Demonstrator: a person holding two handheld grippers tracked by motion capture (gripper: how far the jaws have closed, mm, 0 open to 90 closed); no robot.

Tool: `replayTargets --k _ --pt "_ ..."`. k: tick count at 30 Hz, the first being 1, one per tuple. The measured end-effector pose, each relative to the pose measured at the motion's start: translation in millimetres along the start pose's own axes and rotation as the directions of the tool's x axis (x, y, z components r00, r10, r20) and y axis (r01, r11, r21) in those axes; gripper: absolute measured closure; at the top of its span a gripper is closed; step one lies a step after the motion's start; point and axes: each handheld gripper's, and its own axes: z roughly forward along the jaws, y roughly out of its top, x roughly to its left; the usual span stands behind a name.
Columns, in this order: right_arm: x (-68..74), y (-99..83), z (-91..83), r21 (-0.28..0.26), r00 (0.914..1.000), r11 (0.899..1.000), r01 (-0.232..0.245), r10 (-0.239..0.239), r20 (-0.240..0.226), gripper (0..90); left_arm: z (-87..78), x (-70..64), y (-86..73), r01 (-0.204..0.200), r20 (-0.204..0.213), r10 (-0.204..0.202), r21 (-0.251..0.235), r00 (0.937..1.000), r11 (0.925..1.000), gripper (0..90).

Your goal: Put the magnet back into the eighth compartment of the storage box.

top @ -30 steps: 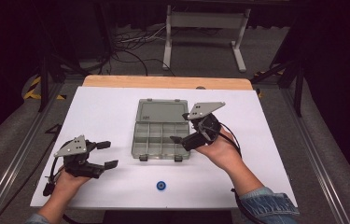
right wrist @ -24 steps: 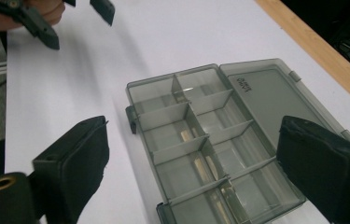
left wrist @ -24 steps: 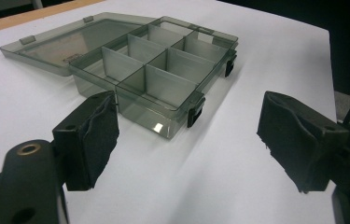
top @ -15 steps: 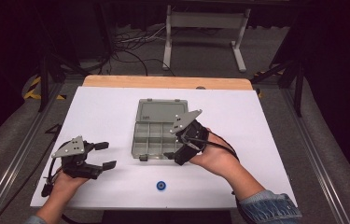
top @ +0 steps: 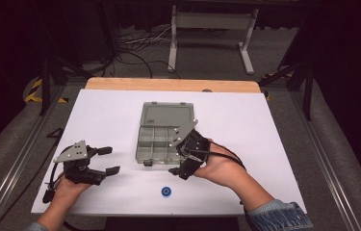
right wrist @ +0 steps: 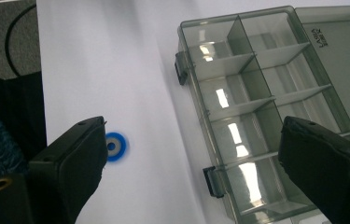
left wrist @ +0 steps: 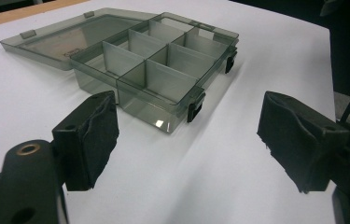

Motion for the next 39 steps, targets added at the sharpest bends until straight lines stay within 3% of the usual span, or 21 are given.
replayTargets --k 7,15,33,39 --pt "3.0 -4.5 8.2 -0.02 1.0 1.0 -0.003 0.003 -0.002 9.4 -1.2 0.7 0.1 -0.001 -0.002 0.001 -0.001 1.0 1.0 20.6" --pt "13.4 -12.2 33.6 0.027 0.9993 1.0 0.01 -0.009 -0.035 10.1 -1.0 0.6 0.1 0.0 -0.001 0.0 -0.005 1.0 1.0 20.6" --pt "30.4 -18.7 66.3 0.096 0.995 0.994 0.055 -0.047 -0.088 11.0 -1.1 0.5 0.0 -0.002 -0.002 0.002 -0.005 1.0 1.0 20.5" --pt "34.6 -20.2 72.5 0.107 0.9932 0.993 0.043 -0.031 -0.112 11.0 0.7 -0.6 -0.2 -0.005 0.008 0.005 0.007 1.0 1.0 20.5"
